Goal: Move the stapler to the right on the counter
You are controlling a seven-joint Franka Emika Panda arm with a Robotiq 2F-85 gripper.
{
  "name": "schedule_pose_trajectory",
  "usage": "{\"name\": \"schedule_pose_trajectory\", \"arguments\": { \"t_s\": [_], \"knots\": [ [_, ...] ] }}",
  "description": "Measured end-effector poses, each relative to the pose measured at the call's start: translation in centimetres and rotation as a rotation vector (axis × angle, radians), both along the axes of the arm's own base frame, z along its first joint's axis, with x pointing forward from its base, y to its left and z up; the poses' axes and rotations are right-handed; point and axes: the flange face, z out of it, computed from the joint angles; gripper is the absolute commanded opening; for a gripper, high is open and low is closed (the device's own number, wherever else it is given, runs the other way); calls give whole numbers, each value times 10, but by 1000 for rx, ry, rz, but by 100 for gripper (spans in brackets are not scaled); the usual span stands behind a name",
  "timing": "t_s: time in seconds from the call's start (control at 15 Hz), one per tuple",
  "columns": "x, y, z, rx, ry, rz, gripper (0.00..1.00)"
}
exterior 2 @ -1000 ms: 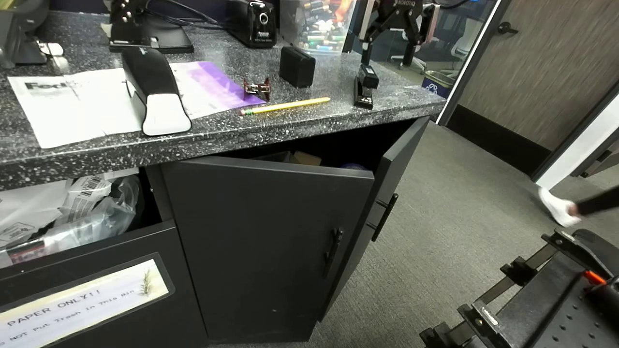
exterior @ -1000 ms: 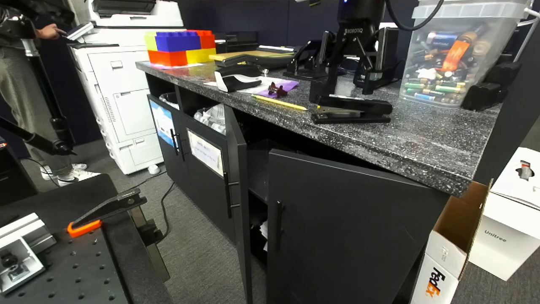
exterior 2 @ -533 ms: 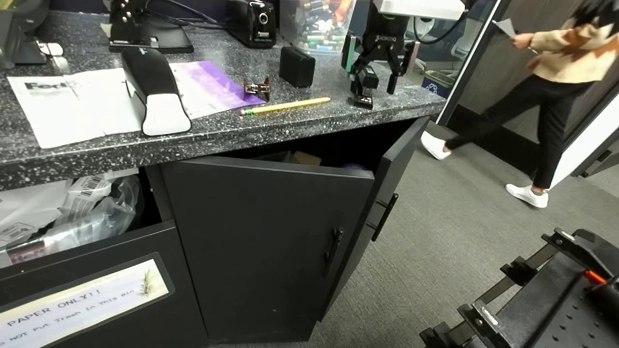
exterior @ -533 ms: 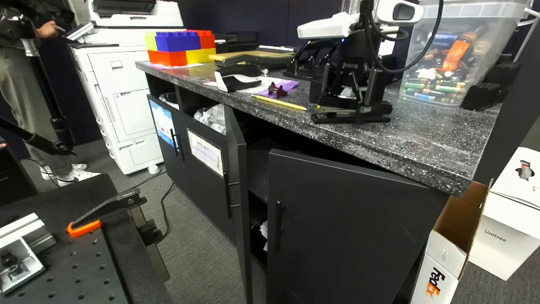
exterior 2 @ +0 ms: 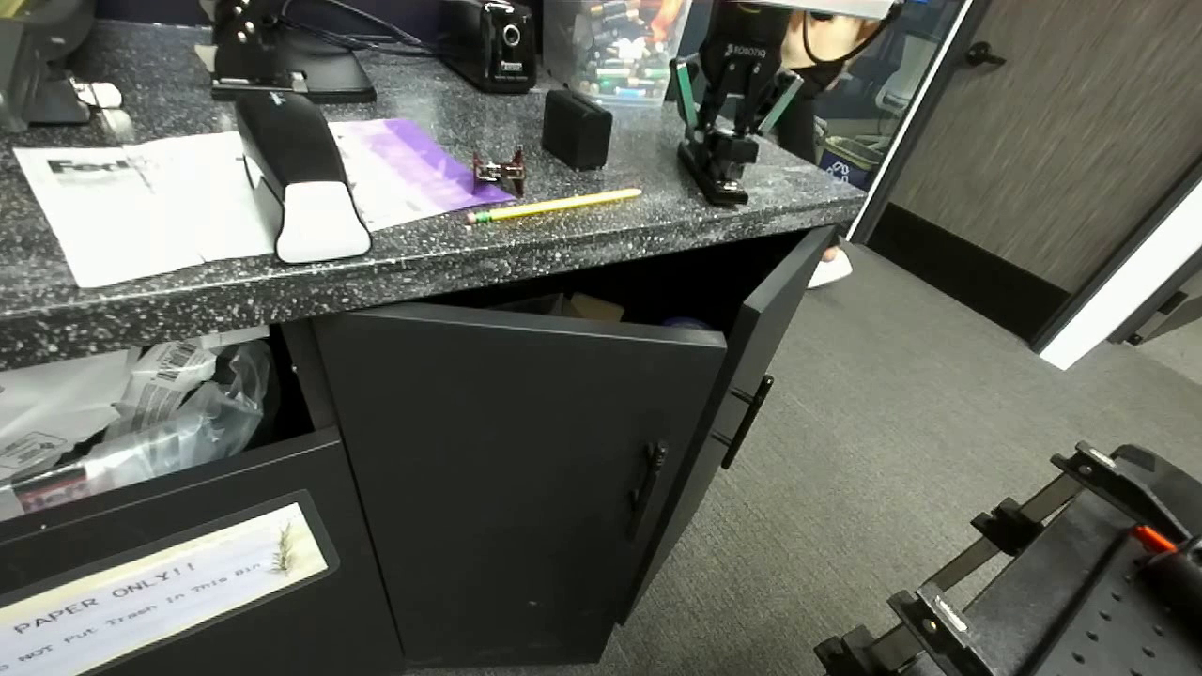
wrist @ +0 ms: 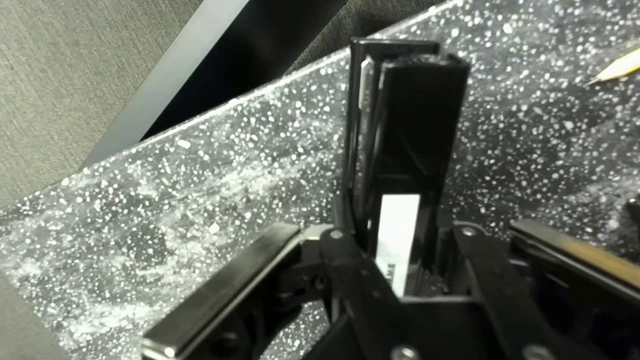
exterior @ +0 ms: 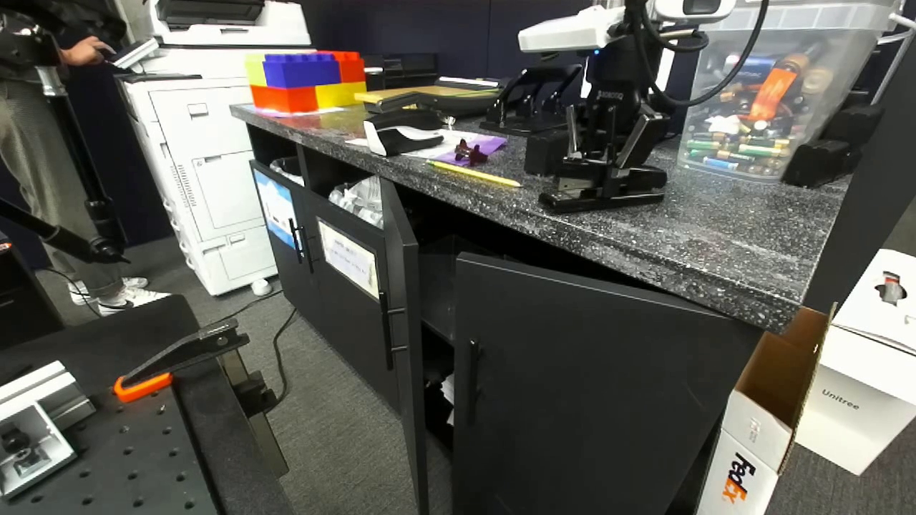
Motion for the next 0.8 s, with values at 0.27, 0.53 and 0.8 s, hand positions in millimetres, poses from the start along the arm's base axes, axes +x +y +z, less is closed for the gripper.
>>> {"name": "schedule_pose_trajectory", "arguments": {
  "t_s": [0.27, 0.53, 0.8],
  "knots": [
    [-2, -53, 12, -14, 55, -7, 9],
    [-8, -143, 27, 0, 122, 36, 9],
    [-14, -196, 14, 14, 154, 45, 9]
  ]
}}
